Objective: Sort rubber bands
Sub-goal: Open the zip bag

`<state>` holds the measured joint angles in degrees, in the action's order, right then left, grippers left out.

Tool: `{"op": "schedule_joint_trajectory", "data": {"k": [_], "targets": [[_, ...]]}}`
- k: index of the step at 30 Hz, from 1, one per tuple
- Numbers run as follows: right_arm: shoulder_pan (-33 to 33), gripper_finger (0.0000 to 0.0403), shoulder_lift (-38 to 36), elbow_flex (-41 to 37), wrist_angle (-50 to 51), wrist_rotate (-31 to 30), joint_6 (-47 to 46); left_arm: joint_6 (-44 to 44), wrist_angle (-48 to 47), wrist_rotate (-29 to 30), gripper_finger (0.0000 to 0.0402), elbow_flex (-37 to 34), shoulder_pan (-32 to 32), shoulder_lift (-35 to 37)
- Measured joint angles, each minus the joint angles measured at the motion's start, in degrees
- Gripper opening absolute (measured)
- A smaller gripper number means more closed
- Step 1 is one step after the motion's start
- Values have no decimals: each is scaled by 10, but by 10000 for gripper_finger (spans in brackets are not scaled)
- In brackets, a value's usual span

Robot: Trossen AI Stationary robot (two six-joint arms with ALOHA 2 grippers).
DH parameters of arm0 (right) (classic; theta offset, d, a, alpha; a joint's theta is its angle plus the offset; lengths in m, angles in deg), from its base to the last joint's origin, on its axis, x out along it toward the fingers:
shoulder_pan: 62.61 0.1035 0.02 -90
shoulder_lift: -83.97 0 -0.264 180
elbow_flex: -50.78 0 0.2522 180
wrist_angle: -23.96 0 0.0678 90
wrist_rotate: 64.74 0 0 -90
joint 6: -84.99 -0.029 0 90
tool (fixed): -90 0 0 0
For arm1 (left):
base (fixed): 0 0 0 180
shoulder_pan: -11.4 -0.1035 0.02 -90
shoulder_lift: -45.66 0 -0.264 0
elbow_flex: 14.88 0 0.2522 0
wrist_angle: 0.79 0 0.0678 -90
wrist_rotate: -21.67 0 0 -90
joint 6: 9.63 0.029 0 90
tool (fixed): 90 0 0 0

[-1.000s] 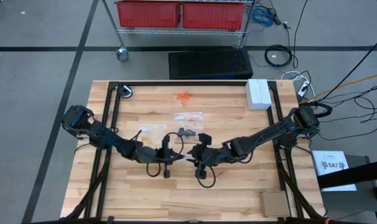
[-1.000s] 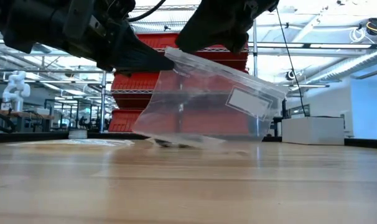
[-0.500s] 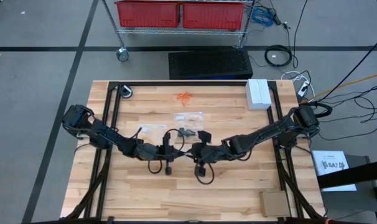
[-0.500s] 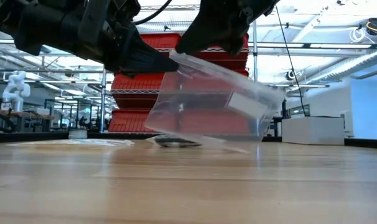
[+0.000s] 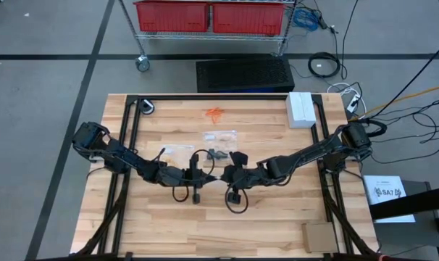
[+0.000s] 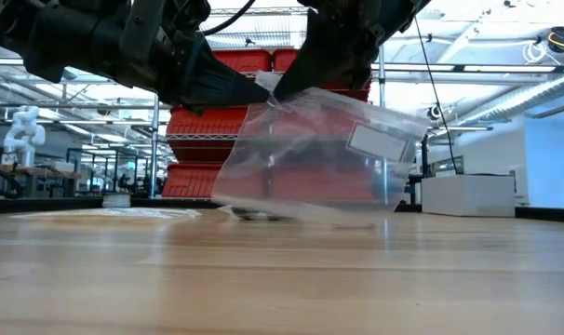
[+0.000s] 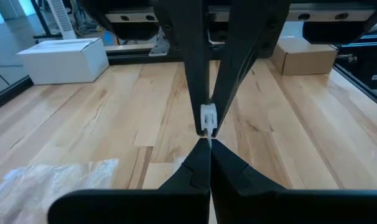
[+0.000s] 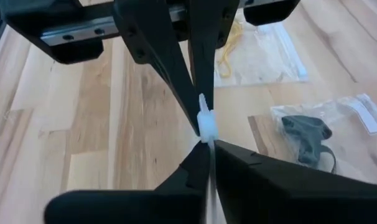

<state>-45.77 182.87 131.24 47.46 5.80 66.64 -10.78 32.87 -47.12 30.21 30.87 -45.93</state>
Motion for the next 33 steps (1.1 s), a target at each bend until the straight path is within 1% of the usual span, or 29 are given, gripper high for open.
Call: {"op": "schedule_joint_trajectory", "data": {"k": [2,5,8,12,16,18,20,24,27,30,33], "targets": [[0,4,-1,0,2,1,0,0,-2,0,0,0,0,0],[0,19,-2,0,7,1,-3,-1,-3,0,0,0,0,0],[0,43,-2,1,33,1,0,-1,-5,0,0,0,0,0],[0,81,-2,29,88,1,0,0,-8,0,0,0,0,0],[0,114,-2,58,100,3,18,0,-23,1,0,0,0,0],[-1,125,-2,68,98,13,25,0,-20,1,0,0,0,0],[-6,130,-3,70,96,32,27,1,-24,1,0,0,0,3],[-15,131,-3,70,96,32,34,18,-28,3,0,0,-2,16],[-20,130,-3,70,82,33,52,20,-30,1,0,0,-16,16],[-25,125,-3,70,74,36,69,20,-41,-21,0,0,-39,17],[-36,120,-3,70,84,62,71,21,-42,-58,0,0,-64,17]]}}
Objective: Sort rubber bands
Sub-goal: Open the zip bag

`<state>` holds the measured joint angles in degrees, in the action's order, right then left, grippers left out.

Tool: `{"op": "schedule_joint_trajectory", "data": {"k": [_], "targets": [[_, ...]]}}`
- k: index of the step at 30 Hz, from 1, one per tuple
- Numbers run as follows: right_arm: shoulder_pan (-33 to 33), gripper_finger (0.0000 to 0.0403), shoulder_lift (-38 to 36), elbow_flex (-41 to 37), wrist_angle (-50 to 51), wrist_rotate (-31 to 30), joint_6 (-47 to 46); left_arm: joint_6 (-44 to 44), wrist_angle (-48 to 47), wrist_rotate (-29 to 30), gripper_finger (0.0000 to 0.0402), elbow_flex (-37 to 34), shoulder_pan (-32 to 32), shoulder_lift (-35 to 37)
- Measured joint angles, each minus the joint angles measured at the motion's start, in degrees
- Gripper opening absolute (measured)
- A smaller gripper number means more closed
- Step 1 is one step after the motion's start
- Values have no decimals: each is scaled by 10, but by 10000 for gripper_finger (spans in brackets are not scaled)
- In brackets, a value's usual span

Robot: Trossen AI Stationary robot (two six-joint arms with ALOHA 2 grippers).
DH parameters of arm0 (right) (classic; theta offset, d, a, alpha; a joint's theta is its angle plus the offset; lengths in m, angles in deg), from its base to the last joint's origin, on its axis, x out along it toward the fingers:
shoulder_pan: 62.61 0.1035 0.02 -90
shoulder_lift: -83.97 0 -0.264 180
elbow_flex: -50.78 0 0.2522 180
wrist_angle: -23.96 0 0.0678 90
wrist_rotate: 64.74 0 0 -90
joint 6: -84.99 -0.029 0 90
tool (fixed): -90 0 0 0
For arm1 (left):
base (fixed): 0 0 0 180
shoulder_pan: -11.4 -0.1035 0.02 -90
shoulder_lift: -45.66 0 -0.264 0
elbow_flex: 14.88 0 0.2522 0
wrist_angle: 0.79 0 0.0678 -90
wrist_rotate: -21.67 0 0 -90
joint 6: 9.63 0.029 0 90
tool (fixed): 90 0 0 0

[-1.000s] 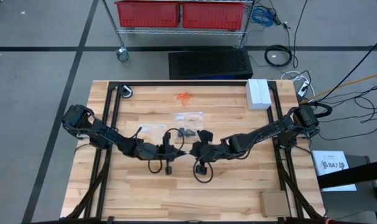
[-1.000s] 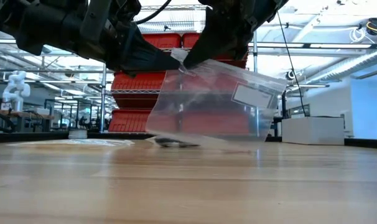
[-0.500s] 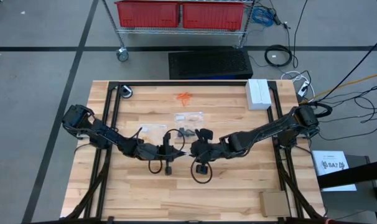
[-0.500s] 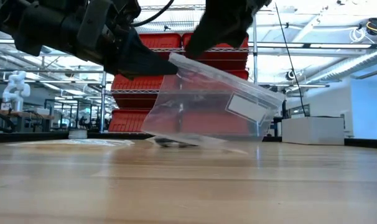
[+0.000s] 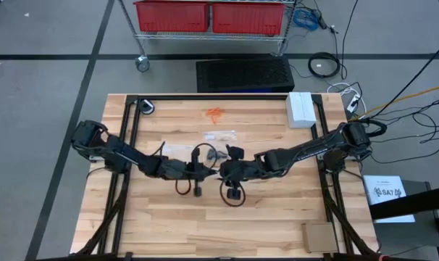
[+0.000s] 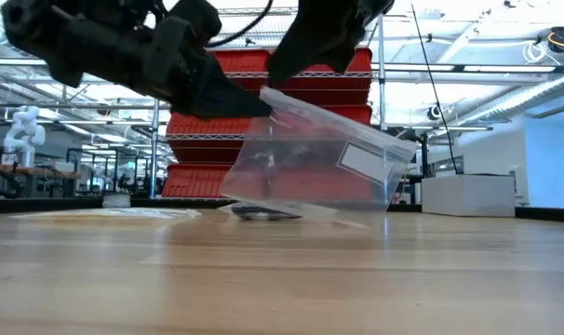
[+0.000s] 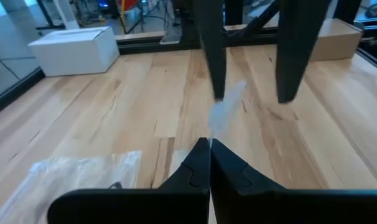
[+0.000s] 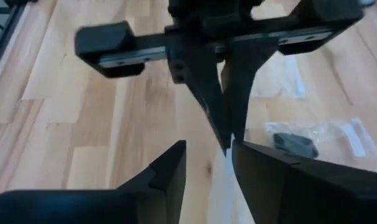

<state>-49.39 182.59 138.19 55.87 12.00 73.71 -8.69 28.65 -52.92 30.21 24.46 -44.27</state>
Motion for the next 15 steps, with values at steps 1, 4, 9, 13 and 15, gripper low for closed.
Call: {"op": "schedule_joint_trajectory", "data": {"k": [1,4,9,13,15], "targets": [[-3,119,0,0,3,-1,0,3,0,-14,0,0,-8,0],[-14,117,0,0,12,-3,3,14,0,-43,0,0,-27,0],[-32,119,0,0,21,-3,15,29,0,-76,0,0,-49,0],[-40,120,0,0,28,-2,15,35,0,-96,0,0,-64,0],[-43,117,0,0,38,-1,14,41,2,-100,0,0,-69,0]]}}
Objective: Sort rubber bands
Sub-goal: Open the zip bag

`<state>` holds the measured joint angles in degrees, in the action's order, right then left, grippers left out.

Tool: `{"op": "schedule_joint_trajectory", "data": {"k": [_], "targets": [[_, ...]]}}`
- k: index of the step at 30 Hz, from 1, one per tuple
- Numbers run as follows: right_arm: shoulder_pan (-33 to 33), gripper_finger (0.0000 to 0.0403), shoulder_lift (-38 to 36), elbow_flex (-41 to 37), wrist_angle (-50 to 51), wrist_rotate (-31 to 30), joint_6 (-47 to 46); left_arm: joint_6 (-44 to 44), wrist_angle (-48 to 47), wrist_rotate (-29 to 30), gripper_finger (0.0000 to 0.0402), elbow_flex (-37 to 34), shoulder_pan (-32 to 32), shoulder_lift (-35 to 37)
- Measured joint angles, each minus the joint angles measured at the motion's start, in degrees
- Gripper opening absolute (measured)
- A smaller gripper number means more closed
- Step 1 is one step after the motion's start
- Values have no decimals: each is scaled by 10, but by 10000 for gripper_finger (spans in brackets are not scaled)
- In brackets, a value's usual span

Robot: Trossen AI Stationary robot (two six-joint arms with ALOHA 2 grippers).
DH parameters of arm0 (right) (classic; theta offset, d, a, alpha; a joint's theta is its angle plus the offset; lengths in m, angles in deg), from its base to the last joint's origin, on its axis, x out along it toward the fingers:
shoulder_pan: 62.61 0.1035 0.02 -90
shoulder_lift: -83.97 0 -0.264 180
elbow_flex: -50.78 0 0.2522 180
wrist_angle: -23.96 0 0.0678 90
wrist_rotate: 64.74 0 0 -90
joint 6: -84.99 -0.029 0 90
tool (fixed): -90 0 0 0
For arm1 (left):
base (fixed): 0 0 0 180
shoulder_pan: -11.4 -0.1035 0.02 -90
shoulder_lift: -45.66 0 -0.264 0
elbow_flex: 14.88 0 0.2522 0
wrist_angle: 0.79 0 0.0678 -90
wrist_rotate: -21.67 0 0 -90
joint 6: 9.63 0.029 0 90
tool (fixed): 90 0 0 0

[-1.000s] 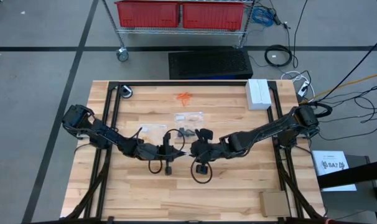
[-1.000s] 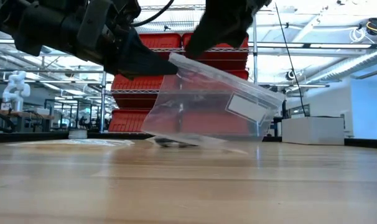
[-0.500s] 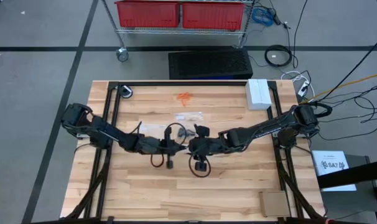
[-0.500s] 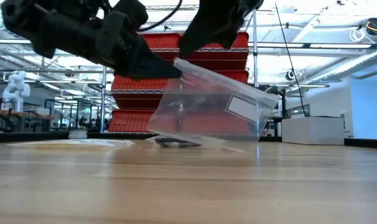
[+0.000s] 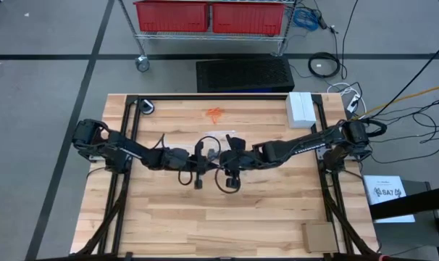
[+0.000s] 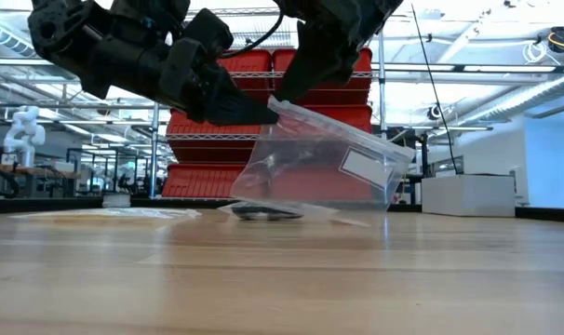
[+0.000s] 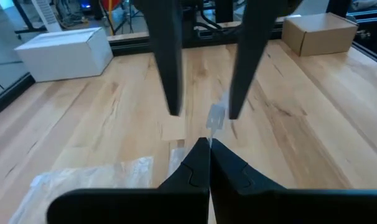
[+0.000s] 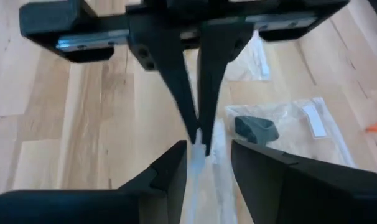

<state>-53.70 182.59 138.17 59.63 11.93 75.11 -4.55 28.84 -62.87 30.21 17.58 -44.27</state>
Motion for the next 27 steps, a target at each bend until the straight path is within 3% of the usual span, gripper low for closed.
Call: {"op": "schedule_joint_trajectory", "data": {"k": [11,27], "targets": [[-3,10,0,0,6,-1,-10,3,-1,-24,0,0,-22,8],[9,12,0,1,81,-5,-62,17,-34,-25,0,0,-26,66]]}}
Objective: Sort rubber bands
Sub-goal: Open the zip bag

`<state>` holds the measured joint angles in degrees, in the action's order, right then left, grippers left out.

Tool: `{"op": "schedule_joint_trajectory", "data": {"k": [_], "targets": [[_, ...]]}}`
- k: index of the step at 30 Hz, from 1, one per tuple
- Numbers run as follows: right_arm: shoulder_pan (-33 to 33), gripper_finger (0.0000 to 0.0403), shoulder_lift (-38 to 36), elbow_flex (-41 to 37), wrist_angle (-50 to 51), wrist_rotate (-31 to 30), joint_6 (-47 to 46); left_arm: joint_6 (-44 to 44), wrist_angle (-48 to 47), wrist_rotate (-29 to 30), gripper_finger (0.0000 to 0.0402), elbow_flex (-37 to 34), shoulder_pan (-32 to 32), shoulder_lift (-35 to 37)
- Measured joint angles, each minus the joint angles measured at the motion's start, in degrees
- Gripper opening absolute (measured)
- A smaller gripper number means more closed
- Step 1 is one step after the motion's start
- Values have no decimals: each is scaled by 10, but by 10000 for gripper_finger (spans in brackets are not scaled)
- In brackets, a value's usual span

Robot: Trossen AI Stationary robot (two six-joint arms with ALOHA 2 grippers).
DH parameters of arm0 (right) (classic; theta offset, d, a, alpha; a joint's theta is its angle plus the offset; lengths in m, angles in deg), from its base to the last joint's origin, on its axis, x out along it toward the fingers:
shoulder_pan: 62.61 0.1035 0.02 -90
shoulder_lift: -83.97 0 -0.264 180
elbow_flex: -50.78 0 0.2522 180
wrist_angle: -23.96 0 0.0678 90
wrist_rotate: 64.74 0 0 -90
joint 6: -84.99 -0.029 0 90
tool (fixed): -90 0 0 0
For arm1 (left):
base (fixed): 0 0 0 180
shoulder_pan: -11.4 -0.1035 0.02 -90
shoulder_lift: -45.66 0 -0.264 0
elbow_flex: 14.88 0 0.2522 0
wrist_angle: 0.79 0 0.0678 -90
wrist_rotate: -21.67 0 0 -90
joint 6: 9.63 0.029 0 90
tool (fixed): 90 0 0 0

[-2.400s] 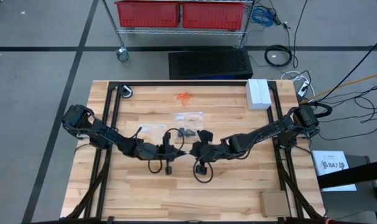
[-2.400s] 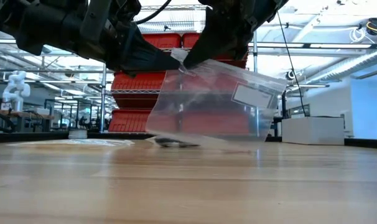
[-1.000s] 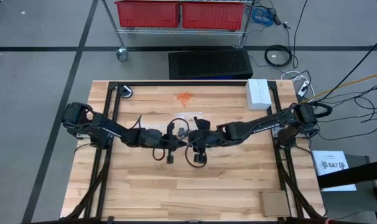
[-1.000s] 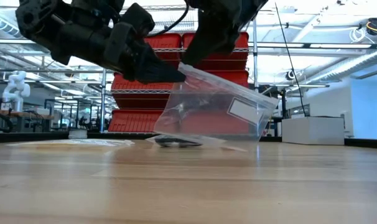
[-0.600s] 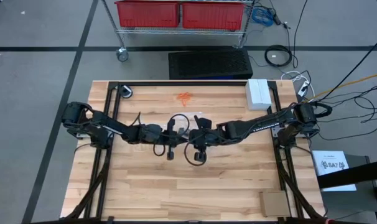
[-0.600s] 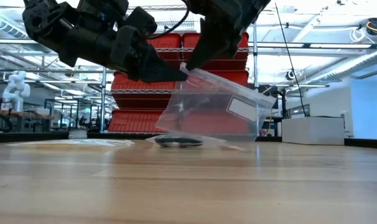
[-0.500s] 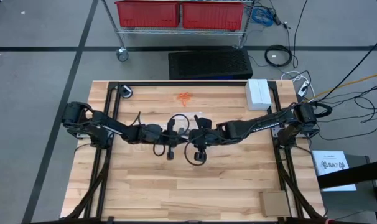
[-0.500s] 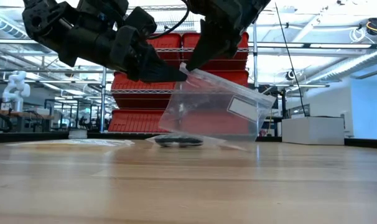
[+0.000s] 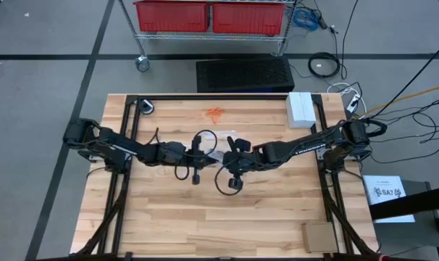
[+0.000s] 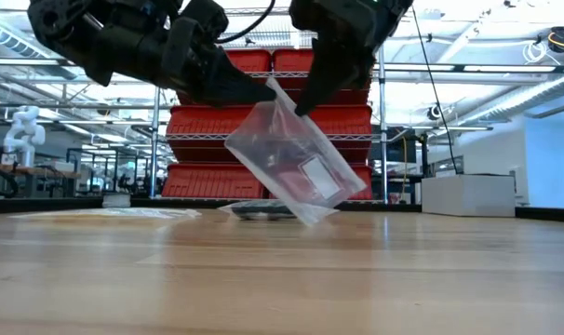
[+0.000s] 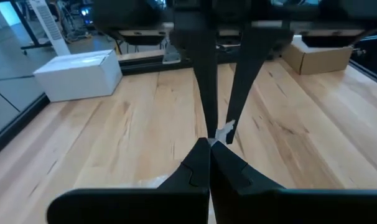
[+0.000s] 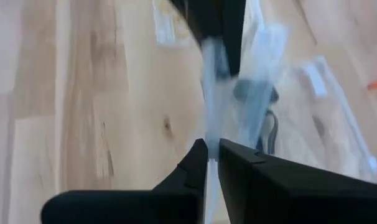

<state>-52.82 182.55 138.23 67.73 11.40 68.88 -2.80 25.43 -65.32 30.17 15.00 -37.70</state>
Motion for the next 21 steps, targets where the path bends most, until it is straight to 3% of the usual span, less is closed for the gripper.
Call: {"op": "schedule_joint_trajectory", "data": {"k": [21], "targets": [[38,12,0,-1,163,4,-104,-3,-32,2,0,0,-15,38]]}}
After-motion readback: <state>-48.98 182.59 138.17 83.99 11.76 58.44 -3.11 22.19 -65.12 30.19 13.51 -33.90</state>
